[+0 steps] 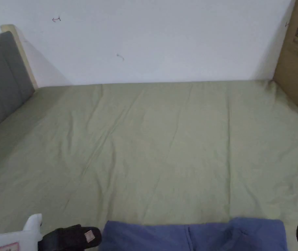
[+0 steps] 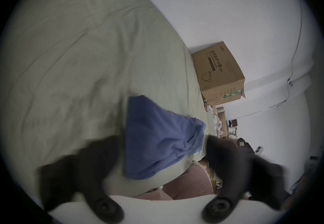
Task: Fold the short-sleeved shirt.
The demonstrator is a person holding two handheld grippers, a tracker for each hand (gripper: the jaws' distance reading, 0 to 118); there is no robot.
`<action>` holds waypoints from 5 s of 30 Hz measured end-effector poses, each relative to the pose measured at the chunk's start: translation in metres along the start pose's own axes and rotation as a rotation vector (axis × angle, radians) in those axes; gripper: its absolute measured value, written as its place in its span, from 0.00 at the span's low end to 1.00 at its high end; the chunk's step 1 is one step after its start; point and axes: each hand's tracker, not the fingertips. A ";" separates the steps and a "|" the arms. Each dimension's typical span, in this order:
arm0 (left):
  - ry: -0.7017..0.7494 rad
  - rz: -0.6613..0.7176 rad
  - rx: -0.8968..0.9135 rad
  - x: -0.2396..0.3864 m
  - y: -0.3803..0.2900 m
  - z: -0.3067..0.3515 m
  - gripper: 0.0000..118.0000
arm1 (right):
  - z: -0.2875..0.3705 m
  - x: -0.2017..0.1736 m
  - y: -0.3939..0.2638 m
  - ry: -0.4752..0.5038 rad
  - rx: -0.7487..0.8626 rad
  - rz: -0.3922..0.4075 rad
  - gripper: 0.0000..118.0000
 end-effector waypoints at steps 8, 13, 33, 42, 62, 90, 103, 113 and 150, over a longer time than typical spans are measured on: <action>-0.257 0.186 -0.087 -0.052 0.002 -0.058 1.00 | -0.020 -0.008 0.000 -0.017 -0.059 0.026 0.01; -0.381 0.136 -0.229 -0.035 0.009 -0.118 1.00 | -0.026 -0.016 0.000 -0.019 -0.080 0.055 0.01; 0.886 -0.667 -0.020 0.097 -0.015 -0.031 0.06 | 0.015 -0.004 0.002 0.034 -0.007 -0.025 0.01; 0.348 -0.263 -0.156 0.168 -0.033 -0.126 0.07 | 0.040 0.029 0.000 -0.007 0.020 -0.120 0.01; 0.330 -0.706 0.026 0.197 -0.080 -0.134 0.01 | 0.038 0.037 0.000 -0.007 0.036 -0.159 0.01; 0.398 -0.989 0.918 0.275 -0.141 0.016 0.00 | 0.069 -0.015 0.034 -0.099 0.536 0.066 0.01; 0.549 -0.911 1.116 0.241 -0.182 0.031 0.00 | 0.083 -0.024 0.017 -0.314 0.595 0.058 0.01; 0.603 -1.009 1.066 0.233 -0.163 0.068 0.00 | -0.052 -0.033 0.001 0.221 -0.253 -0.065 0.01; -0.225 -0.033 -0.309 -0.008 0.012 -0.172 0.36 | -0.187 -0.013 -0.087 0.283 -0.713 -0.310 0.01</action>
